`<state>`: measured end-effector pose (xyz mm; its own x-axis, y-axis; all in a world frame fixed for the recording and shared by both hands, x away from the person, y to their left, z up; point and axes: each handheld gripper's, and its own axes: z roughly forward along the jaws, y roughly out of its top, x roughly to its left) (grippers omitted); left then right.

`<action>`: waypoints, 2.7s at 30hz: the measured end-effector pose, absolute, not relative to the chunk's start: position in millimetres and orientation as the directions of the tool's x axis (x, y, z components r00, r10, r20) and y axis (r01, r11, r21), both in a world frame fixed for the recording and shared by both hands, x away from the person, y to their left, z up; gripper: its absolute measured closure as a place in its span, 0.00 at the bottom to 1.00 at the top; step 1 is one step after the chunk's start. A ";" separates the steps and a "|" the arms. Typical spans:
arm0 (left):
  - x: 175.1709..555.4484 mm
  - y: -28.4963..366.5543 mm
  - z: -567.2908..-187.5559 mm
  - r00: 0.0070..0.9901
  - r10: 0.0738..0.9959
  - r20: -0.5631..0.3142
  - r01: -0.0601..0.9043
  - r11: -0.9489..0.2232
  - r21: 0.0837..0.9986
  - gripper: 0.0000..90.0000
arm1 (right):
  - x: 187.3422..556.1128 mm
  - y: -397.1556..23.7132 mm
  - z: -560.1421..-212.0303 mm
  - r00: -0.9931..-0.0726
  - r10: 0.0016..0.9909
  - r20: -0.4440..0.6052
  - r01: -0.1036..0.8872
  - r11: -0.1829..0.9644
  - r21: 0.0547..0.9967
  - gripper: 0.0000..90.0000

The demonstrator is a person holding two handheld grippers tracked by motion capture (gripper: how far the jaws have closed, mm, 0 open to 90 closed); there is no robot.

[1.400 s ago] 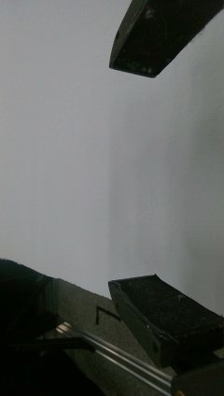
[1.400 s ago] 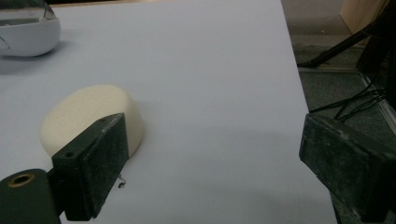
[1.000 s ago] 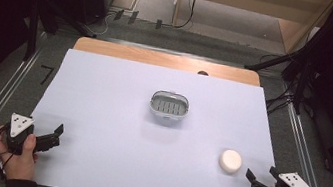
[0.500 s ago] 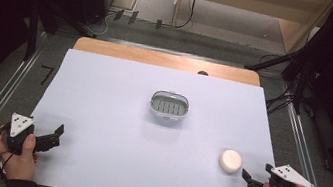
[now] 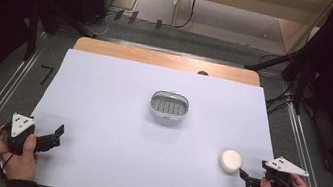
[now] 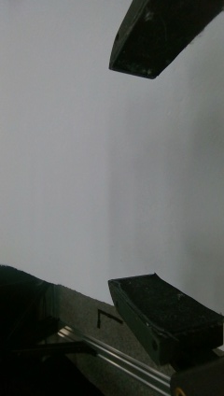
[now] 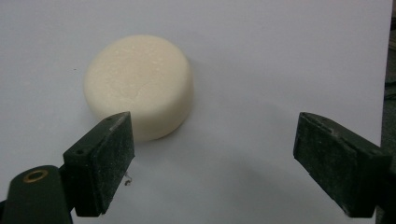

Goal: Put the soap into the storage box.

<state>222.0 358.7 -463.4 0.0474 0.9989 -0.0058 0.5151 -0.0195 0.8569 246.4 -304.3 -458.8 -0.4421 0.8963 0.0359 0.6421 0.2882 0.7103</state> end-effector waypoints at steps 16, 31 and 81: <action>222.7 358.1 -463.3 0.050 0.999 0.001 0.524 -0.027 0.852 0.00 | 260.0 -293.3 -455.1 -0.513 0.858 0.030 0.687 0.389 0.613 0.14; 222.8 358.2 -463.5 0.053 0.999 -0.003 0.523 -0.025 0.852 0.00 | 270.3 -279.9 -449.1 -0.577 0.816 0.018 0.684 0.471 0.557 0.14; 223.2 359.0 -463.5 0.065 0.998 -0.011 0.527 -0.025 0.850 0.00 | 295.4 -239.9 -453.9 -0.593 0.805 0.009 0.714 0.521 0.467 0.27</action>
<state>223.2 359.0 -463.5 0.0646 0.9979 -0.0108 0.5266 -0.0249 0.8498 295.4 -239.9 -453.9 -0.5934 0.8049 0.0093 0.7141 0.5211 0.4673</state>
